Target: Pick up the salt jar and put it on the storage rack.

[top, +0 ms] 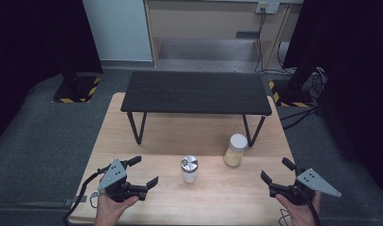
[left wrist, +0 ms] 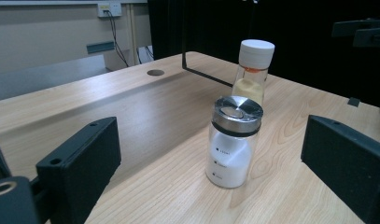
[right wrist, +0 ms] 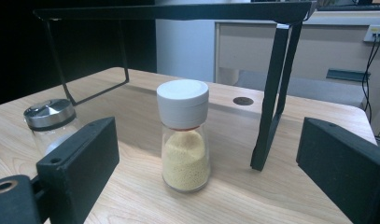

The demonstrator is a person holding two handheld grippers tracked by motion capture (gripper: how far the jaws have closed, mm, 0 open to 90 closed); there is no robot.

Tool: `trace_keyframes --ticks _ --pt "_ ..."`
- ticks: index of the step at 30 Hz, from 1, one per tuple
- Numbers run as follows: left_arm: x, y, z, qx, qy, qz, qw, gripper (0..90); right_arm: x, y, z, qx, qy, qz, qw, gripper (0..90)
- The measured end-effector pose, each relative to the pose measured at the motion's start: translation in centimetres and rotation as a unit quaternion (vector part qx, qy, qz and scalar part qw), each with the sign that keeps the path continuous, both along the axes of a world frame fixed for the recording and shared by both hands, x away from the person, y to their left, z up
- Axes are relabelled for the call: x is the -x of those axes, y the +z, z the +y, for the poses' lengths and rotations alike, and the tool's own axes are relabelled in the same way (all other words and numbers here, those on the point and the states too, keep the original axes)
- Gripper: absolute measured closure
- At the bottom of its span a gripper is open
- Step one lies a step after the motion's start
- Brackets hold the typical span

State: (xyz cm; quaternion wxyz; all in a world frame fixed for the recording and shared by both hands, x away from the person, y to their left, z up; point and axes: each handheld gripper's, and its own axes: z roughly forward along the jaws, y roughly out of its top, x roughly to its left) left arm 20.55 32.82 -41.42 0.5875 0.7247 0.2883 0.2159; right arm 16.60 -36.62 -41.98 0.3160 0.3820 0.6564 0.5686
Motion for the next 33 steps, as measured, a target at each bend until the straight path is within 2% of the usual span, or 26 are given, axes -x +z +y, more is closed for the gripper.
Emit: trace_keyframes --ticks 4,6,9,11,13,17,21,25,29,30,31,32,33 --pt "0.2 0.1 0.2 0.003 -0.001 -0.004 1.0000 3.1 0.1 0.0 -0.1 0.001 0.000 -0.001 1.0000 5.6" --pt "0.2 0.2 0.4 0.003 -0.002 -0.003 1.0000 2.9 0.1 -0.2 -0.3 -0.012 0.001 0.003 0.9999 5.4" --pt "0.4 0.4 0.7 0.007 -0.001 -0.004 1.0000 3.0 0.1 -0.1 -0.3 -0.008 0.000 0.003 1.0000 5.4" --pt "0.6 0.8 1.3 0.019 0.000 0.000 0.9998 3.3 0.1 -0.1 -0.3 -0.011 -0.001 0.004 0.9999 5.4" --pt "0.6 1.1 1.6 0.017 -0.009 -0.003 0.9998 4.2 0.2 -0.1 -0.3 -0.008 0.001 0.003 1.0000 5.5" --pt "0.0 2.4 2.0 -0.011 -0.035 -0.004 0.9993 4.0 0.4 -0.1 -0.5 -0.006 0.002 0.001 1.0000 5.8" --pt "-0.5 3.3 2.4 -0.009 -0.049 0.001 0.9987 3.9 0.5 -0.1 -0.7 -0.011 0.002 -0.002 0.9999 5.8" --pt "-0.8 4.5 2.4 -0.021 -0.057 -0.002 0.9982 4.2 0.6 -0.1 -0.8 -0.012 0.003 -0.004 0.9999 5.8" --pt "-1.5 6.7 2.1 -0.040 -0.077 -0.004 0.9962 4.3 0.7 -0.1 -0.8 -0.011 0.000 -0.002 0.9999 6.2" --pt "-1.5 6.7 2.1 -0.040 -0.077 -0.004 0.9962 4.3 0.7 -0.1 -0.8 -0.011 0.000 -0.002 0.9999 6.2" --pt "-1.8 7.5 1.9 -0.053 -0.086 -0.009 0.9949 4.4 0.7 -0.1 -0.8 -0.011 0.001 -0.003 0.9999 6.3" --pt "-1.8 7.5 1.9 -0.053 -0.086 -0.009 0.9949 4.5 0.7 -0.1 -0.8 -0.011 0.001 -0.003 0.9999 6.3" --pt "-2.2 8.3 1.8 -0.057 -0.092 -0.007 0.9941 4.5 0.7 -0.1 -0.8 -0.011 0.001 -0.003 0.9999 6.3"
